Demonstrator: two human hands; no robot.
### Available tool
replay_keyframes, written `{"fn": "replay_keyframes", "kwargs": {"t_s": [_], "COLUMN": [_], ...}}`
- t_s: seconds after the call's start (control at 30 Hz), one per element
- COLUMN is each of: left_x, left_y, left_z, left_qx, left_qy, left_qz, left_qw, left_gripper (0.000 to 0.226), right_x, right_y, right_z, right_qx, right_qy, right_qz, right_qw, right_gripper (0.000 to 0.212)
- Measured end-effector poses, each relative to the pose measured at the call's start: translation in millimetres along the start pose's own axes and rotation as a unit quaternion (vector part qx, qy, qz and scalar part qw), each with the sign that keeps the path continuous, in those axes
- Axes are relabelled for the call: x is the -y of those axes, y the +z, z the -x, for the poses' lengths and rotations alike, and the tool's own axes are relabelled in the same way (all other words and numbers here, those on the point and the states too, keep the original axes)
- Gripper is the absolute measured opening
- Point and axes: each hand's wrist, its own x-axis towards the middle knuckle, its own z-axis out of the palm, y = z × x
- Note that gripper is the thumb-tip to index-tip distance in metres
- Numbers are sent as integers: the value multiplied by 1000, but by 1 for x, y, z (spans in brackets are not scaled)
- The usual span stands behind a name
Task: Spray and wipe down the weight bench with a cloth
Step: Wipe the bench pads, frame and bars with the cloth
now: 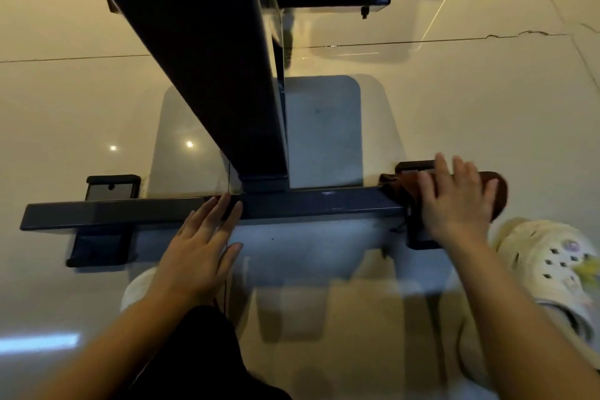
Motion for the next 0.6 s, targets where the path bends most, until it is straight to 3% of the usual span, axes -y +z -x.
{"fn": "replay_keyframes", "kwargs": {"t_s": [0.2, 0.33, 0.47, 0.6], "left_x": [-10, -17, -21, -17], "left_y": [-8, -19, -25, -14], "left_z": [0, -4, -10, -2], "left_qx": [-7, -37, -80, -104], "left_qy": [-20, -37, -41, -23], "left_qz": [14, 9, 41, 37], "left_qw": [1000, 999, 995, 994], "left_gripper": [59, 54, 52, 54], "right_x": [15, 92, 183, 163], "right_y": [15, 41, 55, 45], "right_z": [14, 68, 124, 89], "right_qx": [-59, -117, -76, -102], "right_qy": [33, -72, -205, -243], "right_qz": [-33, -33, -47, -51], "right_qw": [997, 990, 975, 963], "right_gripper": [62, 58, 58, 47]}}
